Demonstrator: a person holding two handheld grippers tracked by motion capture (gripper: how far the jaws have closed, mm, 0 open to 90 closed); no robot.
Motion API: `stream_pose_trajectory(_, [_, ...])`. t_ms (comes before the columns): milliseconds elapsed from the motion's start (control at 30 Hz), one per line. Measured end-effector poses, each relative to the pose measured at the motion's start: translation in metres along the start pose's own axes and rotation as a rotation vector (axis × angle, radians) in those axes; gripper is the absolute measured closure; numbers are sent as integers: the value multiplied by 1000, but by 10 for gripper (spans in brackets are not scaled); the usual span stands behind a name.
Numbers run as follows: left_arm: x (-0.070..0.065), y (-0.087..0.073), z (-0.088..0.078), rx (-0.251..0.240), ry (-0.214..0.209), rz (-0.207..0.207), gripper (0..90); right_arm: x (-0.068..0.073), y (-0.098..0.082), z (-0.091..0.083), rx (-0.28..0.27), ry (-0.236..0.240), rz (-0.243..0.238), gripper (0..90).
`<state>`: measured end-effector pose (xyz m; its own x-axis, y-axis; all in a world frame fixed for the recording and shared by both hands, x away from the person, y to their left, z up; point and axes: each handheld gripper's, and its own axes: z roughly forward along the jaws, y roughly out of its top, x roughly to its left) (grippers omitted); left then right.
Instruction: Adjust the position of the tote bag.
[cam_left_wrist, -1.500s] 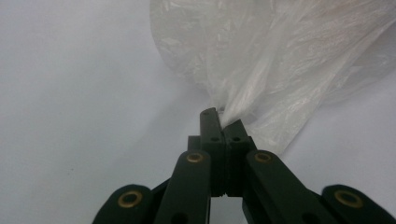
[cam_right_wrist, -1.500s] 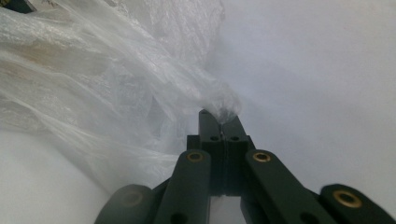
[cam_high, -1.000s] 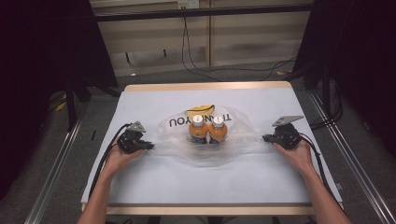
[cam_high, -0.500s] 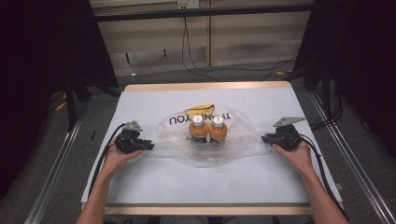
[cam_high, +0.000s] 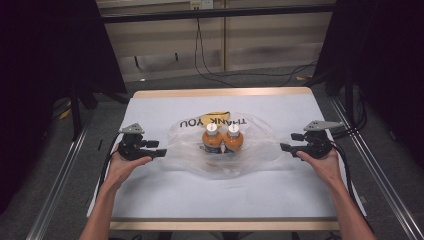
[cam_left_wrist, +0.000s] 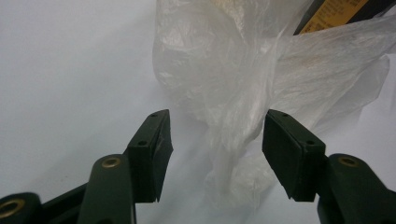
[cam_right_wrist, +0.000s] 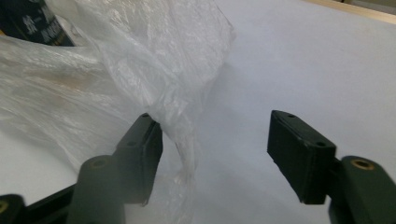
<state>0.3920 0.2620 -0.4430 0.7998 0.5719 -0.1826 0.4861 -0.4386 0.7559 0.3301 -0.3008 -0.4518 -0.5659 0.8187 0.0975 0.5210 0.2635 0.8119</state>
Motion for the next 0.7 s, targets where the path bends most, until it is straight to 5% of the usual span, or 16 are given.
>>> stream_pose_trajectory(200, [-2,3,-8,-57,12,-7,398,-1,3,-6,-22,4,4,265])
stream_pose_trajectory(400, [-6,8,-17,-123,4,0,427,5,17,-23,-112,14,-10,254])
stream_pose_trajectory(633, [-18,16,-15,-150,-25,60,676,15,26,-28,-143,29,-29,324])
stream_pose_trajectory(700, [-22,18,-11,-156,-59,57,718,22,30,-24,-130,52,-56,456])
